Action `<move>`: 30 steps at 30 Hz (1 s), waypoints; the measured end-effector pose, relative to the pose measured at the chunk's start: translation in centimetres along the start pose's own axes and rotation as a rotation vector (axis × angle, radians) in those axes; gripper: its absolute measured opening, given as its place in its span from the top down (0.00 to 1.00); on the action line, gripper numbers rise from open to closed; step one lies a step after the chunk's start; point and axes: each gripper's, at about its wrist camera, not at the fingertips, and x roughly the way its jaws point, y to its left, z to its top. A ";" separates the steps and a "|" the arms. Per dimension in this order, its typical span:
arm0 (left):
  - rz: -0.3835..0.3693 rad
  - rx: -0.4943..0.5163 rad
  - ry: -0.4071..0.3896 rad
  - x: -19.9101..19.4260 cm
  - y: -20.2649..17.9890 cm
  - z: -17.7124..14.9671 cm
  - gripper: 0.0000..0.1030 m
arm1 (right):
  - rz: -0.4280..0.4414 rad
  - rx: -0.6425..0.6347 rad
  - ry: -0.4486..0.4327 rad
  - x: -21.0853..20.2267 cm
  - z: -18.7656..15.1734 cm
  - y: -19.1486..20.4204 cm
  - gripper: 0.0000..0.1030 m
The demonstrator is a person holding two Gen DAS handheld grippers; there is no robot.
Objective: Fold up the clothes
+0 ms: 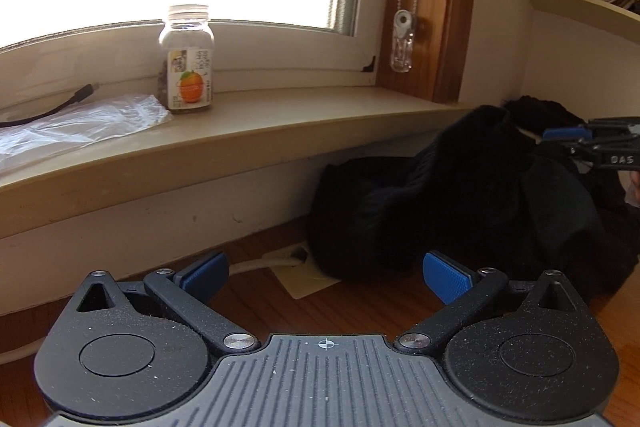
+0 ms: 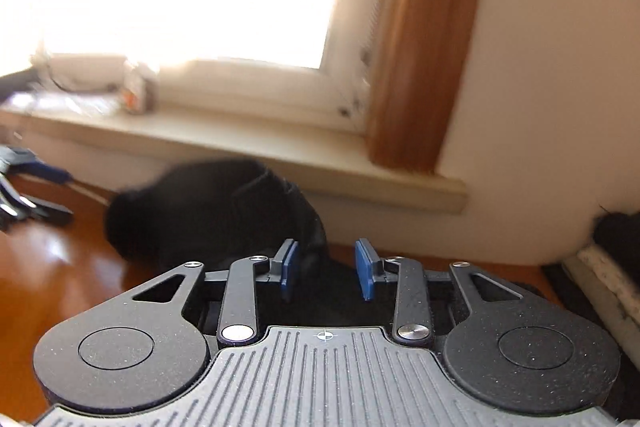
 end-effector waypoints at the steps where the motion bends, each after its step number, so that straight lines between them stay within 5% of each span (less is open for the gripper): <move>1: -0.004 -0.003 0.005 0.1 0.1 0.0 0.00 | 0.030 -0.003 -0.005 -0.4 0.3 0.7 0.66; 9: -0.004 0.001 0.008 0.3 0.1 -0.2 0.03 | 0.197 -0.141 0.058 0.5 0.1 8.5 0.61; 14: -0.002 0.015 0.002 0.2 -0.2 -0.1 0.04 | 0.137 -0.215 0.150 4.8 -1.8 10.2 0.60; 24: 0.005 0.022 0.001 0.3 -0.3 -0.1 0.04 | 0.043 -0.326 0.170 7.5 -3.6 10.7 0.57; 26: 0.001 0.026 -0.002 0.3 -0.4 -0.1 0.05 | 0.029 -0.358 0.169 7.6 -4.0 10.8 0.60; 28: -0.008 0.027 -0.004 0.3 -0.4 -0.1 0.07 | 0.027 -0.334 0.152 6.8 -3.9 9.7 0.95; 30: -0.008 0.022 -0.010 0.3 -0.3 -0.1 0.08 | 0.025 -0.303 0.134 5.9 -3.7 8.4 0.98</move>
